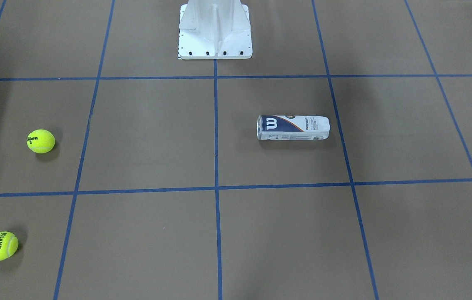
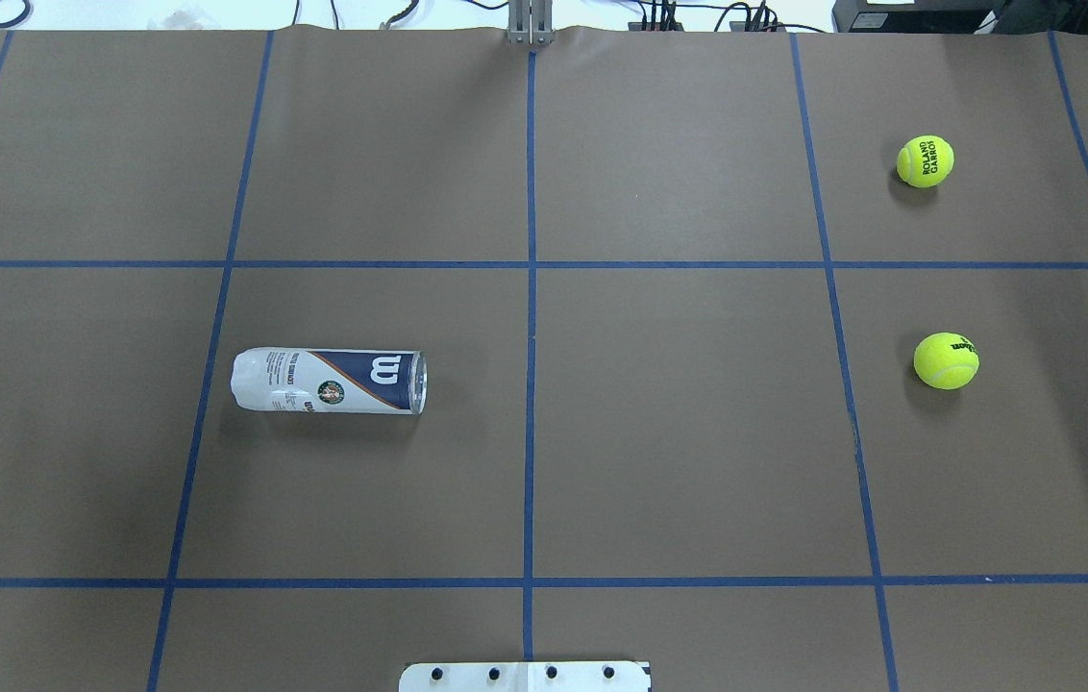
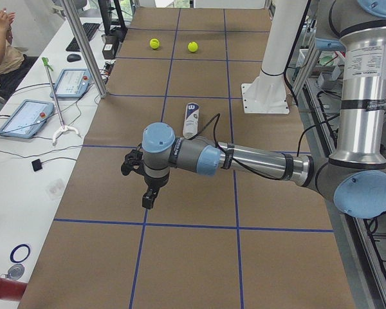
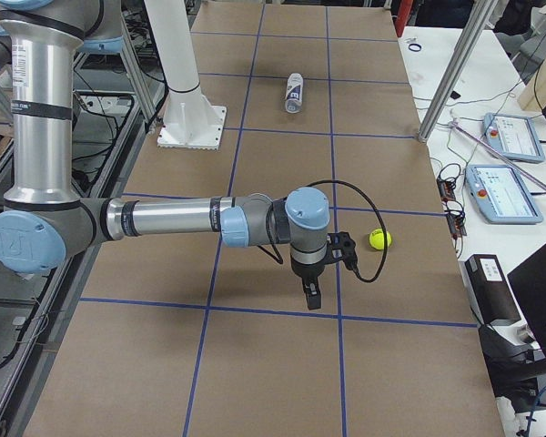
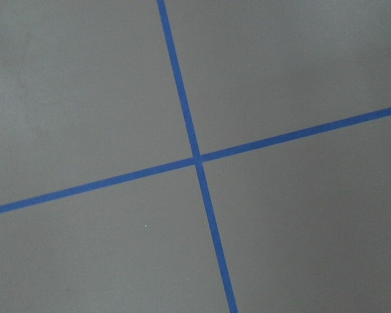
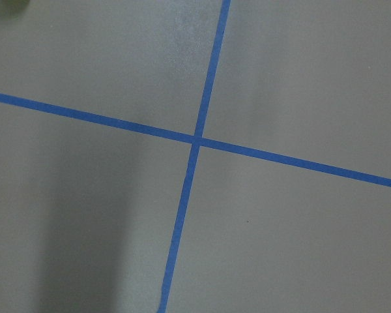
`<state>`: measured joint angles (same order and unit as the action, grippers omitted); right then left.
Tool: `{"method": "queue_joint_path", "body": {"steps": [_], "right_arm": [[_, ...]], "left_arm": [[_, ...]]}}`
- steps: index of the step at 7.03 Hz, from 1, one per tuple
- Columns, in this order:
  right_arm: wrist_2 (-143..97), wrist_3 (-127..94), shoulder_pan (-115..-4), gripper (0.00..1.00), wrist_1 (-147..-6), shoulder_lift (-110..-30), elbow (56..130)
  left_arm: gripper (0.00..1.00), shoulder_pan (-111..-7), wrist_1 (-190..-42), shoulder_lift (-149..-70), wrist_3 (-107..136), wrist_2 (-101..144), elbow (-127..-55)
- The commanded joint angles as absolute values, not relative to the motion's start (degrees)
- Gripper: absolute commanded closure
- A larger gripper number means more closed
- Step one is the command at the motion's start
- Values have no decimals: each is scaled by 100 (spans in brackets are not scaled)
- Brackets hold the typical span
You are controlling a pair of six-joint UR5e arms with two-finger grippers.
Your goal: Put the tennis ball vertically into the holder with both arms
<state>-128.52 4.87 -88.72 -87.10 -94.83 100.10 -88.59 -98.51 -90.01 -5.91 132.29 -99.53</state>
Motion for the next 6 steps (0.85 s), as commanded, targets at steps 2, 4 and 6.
{"method": "queue_joint_path", "body": {"steps": [2, 4, 6], "right_arm": [[-12876, 483, -8877, 0, -8492, -9492, 9941], [-12937, 483, -8877, 0, -8473, -9483, 9975], [-12937, 483, -8877, 0, -8473, -9483, 9967]], "left_arm": [[0, -8711, -11100, -9359, -485, 13254, -9678], [0, -8632, -11353, -9588, 278, 13280, -9747], [1, -7827, -12449, -10087, 519, 13289, -9729]]}}
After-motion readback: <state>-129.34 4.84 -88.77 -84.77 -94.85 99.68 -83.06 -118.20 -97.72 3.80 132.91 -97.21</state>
